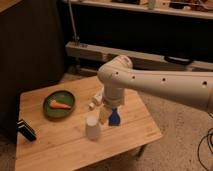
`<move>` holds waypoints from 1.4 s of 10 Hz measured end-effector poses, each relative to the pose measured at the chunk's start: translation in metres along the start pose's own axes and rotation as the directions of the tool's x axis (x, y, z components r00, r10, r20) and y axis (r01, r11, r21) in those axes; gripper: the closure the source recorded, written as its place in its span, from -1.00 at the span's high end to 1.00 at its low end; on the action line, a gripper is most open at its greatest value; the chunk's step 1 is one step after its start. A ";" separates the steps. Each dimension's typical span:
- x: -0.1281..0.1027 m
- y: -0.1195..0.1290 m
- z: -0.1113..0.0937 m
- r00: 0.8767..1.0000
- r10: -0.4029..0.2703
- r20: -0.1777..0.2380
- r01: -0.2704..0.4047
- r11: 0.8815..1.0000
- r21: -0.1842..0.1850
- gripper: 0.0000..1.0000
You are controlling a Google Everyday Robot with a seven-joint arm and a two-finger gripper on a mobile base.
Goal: Place the ceramic cup over the eraser
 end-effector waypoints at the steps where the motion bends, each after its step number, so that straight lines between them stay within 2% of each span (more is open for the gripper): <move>1: 0.000 0.000 0.000 1.000 0.000 0.000 0.000 1.000 0.000 0.60; 7: 0.000 0.000 0.000 1.000 0.005 -0.001 -0.005 1.000 0.001 0.60; 8: -0.002 -0.003 0.003 0.999 0.033 0.000 -0.033 0.999 0.012 0.60; 10: -0.029 -0.017 0.008 0.992 0.117 0.037 -0.118 0.993 0.029 0.60; 11: -0.051 -0.024 0.011 0.985 0.160 0.069 -0.163 0.986 0.037 0.60; 14: -0.086 -0.021 0.017 0.971 0.210 0.118 -0.214 0.976 0.024 0.60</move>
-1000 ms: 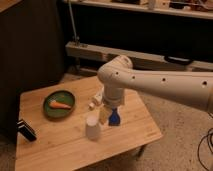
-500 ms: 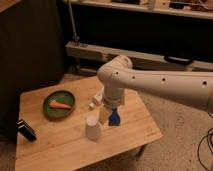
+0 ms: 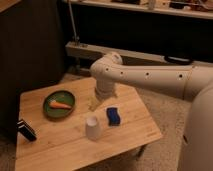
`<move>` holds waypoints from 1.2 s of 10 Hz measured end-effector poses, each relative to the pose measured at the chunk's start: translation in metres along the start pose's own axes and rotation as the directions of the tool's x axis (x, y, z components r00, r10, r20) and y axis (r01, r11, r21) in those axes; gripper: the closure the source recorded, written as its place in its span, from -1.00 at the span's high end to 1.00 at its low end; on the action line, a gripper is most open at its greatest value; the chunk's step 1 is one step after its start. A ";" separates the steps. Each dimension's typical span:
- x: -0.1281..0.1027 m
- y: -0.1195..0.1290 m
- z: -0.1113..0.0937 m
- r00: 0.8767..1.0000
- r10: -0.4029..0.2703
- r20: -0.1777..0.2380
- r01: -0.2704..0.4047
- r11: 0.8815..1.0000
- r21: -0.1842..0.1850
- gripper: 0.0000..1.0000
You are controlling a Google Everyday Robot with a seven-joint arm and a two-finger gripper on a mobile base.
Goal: Place the ceramic cup over the eraser
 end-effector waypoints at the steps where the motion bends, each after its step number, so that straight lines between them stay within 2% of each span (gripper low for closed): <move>1: -0.004 0.004 0.002 1.000 0.005 -0.001 -0.005 1.000 -0.001 0.60; 2: -0.008 0.014 0.003 1.000 0.003 -0.005 -0.003 1.000 -0.006 0.60; 6: 0.015 0.049 0.020 0.997 -0.009 -0.077 0.007 1.000 -0.030 0.60; 8: 0.026 0.064 0.036 0.994 -0.018 -0.112 0.012 0.998 -0.056 0.60; 12: 0.034 0.077 0.059 0.989 -0.042 -0.142 0.025 0.993 -0.118 0.60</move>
